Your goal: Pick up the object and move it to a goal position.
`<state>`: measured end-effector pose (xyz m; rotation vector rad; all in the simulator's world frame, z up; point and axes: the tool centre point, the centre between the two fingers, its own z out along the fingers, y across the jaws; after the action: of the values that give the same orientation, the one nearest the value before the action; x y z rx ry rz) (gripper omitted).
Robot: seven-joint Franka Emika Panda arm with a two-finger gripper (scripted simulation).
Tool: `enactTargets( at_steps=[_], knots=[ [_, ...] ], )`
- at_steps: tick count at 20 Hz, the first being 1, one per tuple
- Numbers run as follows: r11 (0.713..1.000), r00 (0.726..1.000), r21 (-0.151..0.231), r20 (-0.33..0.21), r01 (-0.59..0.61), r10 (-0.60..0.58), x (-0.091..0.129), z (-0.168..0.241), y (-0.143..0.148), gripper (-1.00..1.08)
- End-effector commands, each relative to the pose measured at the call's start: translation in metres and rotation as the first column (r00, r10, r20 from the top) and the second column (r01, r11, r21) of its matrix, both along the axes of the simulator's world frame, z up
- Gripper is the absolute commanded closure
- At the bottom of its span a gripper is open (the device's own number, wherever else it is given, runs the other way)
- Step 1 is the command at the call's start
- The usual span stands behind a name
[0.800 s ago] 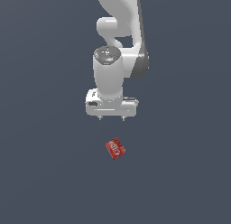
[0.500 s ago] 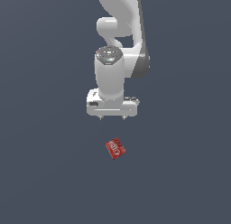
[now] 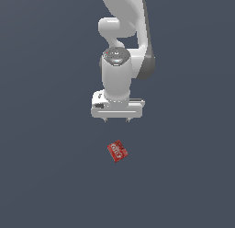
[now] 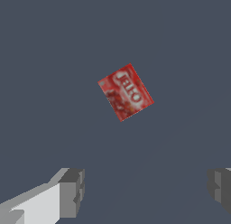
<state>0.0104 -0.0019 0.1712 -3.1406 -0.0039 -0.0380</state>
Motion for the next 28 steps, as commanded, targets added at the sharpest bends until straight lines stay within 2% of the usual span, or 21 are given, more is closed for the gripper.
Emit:
enactTargets(
  at_steps=[1, 9, 14, 21, 28],
  knots=[
    [1.000, 1.000, -0.001, 0.000, -0.006, 0.006, 0.001, -0.001, 0.000, -0.92],
    [0.996, 0.996, -0.007, -0.005, -0.091, 0.091, 0.016, -0.015, 0.001, -0.92],
    [0.982, 0.982, -0.011, -0.011, -0.189, 0.188, 0.033, -0.034, 0.001, -0.92],
    [0.934, 0.934, -0.010, -0.020, -0.356, 0.356, 0.060, -0.069, 0.002, -0.92],
    [0.888, 0.888, -0.004, -0.024, -0.460, 0.460, 0.075, -0.095, 0.002, -0.92]
  ],
)
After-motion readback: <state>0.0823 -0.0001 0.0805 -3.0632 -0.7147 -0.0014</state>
